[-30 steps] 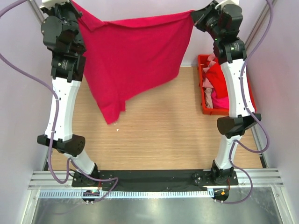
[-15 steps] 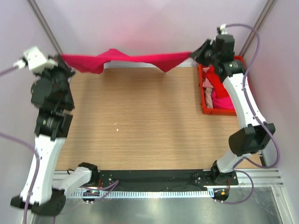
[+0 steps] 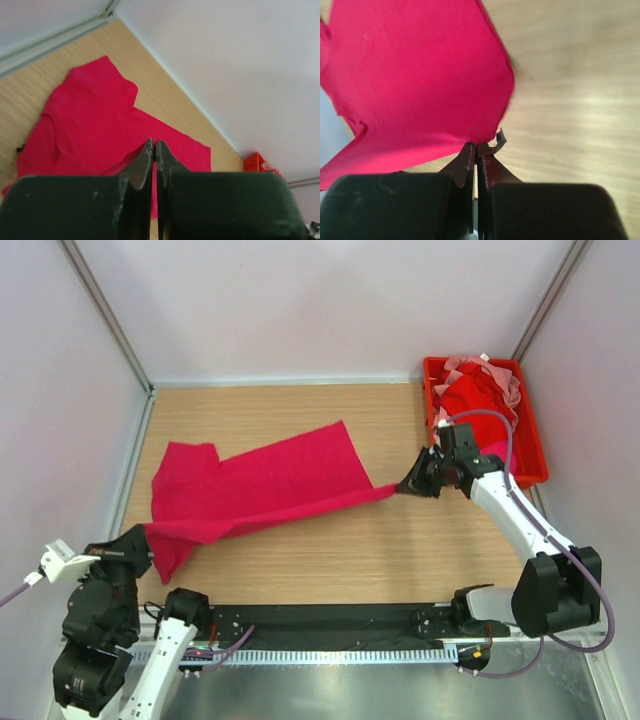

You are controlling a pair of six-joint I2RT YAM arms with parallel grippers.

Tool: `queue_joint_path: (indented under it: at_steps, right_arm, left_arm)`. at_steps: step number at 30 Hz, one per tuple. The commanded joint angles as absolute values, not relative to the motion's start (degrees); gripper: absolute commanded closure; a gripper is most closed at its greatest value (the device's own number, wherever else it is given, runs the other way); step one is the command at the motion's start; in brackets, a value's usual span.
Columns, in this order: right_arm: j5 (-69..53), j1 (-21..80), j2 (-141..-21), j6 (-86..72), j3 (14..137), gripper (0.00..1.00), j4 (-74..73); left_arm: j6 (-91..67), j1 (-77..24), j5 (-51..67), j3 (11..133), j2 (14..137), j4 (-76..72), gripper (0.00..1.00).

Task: Fold and stack the t-shirts
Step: Flatten the tshirt out

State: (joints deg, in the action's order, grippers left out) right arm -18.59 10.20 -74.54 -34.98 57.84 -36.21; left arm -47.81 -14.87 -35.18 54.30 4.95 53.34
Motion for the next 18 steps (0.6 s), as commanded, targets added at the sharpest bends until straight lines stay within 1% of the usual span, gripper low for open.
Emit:
queue_joint_path:
  at_steps: [1, 5, 11, 16, 18]
  right_arm:
    - [-19.69, 10.37, -70.41, -33.49, 52.22, 0.99, -37.44]
    - [-18.81, 10.46, -67.86, -31.21, 48.52, 0.99, -39.55]
    - [-17.84, 10.46, -66.97, -29.8, 47.9, 0.99, -41.04]
    - [-16.27, 10.46, -68.02, -29.09, 52.9, 0.99, -41.75]
    - [-15.73, 10.46, -68.55, -29.09, 57.64, 0.99, -42.01]
  left_arm:
    - [-56.77, -14.68, -31.83, 52.74, 5.8, 62.57, 1.0]
    - [-59.41, -14.68, -26.12, 50.37, 6.77, 65.47, 1.0]
    - [-60.12, -14.68, -25.14, 50.62, 8.52, 65.13, 1.0]
    - [-56.52, -14.68, -25.48, 55.36, 13.61, 61.02, 1.0]
    - [-53.63, -14.68, -25.75, 57.38, 16.6, 58.28, 1.0]
